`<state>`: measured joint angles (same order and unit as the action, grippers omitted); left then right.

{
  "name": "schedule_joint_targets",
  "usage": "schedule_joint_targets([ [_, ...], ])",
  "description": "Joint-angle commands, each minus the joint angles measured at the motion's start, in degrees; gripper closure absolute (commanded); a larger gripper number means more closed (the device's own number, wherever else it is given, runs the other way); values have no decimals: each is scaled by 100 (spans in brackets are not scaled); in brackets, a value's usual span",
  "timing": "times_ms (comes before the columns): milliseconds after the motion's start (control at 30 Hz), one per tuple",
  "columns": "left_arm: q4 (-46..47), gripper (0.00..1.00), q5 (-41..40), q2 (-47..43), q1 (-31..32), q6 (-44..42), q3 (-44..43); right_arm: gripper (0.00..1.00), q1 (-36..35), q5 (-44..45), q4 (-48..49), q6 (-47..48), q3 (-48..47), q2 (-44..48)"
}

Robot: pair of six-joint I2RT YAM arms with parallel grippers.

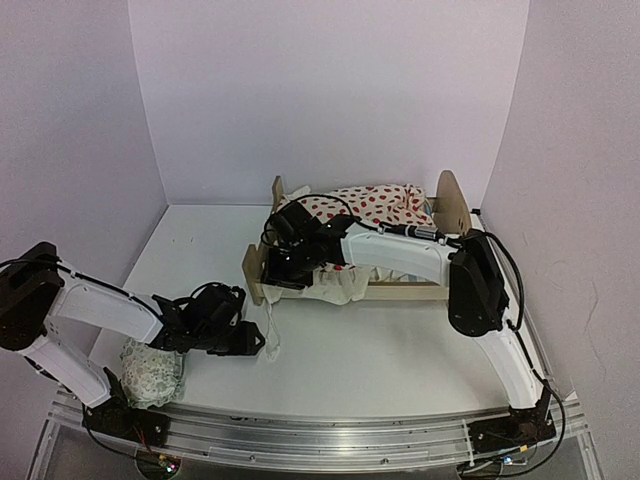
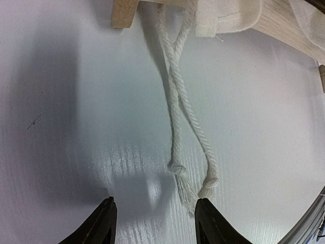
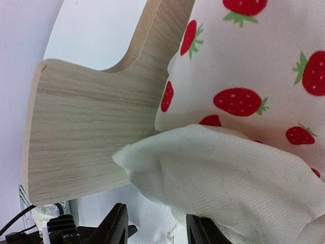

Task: Set up the pet bed
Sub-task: Tie the left ropes of the mattress closest to the robot on the bed frame base.

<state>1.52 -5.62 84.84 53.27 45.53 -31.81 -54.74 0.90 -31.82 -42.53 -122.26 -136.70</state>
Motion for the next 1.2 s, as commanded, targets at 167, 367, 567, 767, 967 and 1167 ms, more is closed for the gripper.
schedule_joint_targets([
  [167, -29, 47, -19, 378, 69, -263, -384, 59, 265, -44, 224, 131, -168, -102],
  [367, 49, 49, 22, 545, 102, -307, -513, 58, 353, -46, 288, 165, -116, -102],
  [567, -53, 58, -31, 781, 128, -338, -659, 58, 451, -275, 321, 135, -85, -119],
  [767, -426, 62, -334, 1124, 189, -299, -927, 58, 468, -403, 371, 103, -6, -86],
  [967, -870, 68, -692, 1422, 353, -244, -1225, 58, 481, -504, 431, 83, 96, -35],
  [1167, -1769, 69, -1391, 1633, 663, 97, -1628, 58, 502, -575, 477, 60, 189, 19],
])
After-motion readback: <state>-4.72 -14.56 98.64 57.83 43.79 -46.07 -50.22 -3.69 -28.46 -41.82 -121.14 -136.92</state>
